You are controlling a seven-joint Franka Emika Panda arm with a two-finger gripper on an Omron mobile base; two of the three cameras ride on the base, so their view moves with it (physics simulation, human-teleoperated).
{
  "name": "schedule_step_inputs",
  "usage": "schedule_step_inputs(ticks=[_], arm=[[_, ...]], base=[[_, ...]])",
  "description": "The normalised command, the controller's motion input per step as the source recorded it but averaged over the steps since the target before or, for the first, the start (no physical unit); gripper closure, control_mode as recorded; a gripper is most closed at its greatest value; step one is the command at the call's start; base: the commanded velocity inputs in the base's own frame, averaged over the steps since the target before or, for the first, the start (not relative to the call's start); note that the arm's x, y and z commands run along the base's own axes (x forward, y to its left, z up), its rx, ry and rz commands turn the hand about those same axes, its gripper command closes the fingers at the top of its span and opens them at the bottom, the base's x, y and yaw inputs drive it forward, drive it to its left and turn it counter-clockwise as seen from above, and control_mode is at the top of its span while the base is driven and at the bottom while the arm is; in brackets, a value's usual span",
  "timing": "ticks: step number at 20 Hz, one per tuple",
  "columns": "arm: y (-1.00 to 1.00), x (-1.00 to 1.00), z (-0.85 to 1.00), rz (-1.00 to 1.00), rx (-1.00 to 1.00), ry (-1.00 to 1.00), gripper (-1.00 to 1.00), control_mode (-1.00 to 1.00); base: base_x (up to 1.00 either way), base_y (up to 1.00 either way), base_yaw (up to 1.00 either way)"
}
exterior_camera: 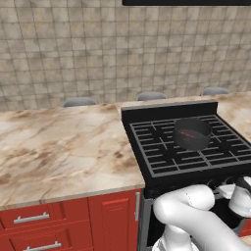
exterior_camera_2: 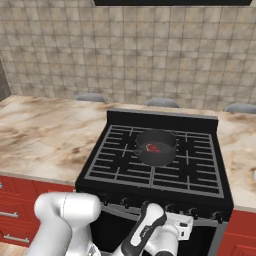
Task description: Retrieve the frozen meat and place it in the pot on a burner. Then turn the burner on.
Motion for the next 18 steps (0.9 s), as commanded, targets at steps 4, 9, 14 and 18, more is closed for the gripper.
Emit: schedule_step_inputs(ticks=[4, 9, 14, 18], arm=[[-0.10, 0.42, -0.06, 0.00, 0.00, -0.05, -1.00, -1.00], [-0.08, 0.13, -0.10, 0.04, 0.00, -0.09, -1.00, -1.00], [0.00, 0.01, 0.00, 0.00, 0.00, 0.00, 1.00, -1.00], [0.00, 0.00, 0.00, 0.00, 0.00, 0.00, 1.00, -1.00]], base=[[0.00, 0.00, 0.00], [0.00, 0.00, 0.00], [0.00, 0.00, 0.00], [0.00, 0.00, 0.00]])
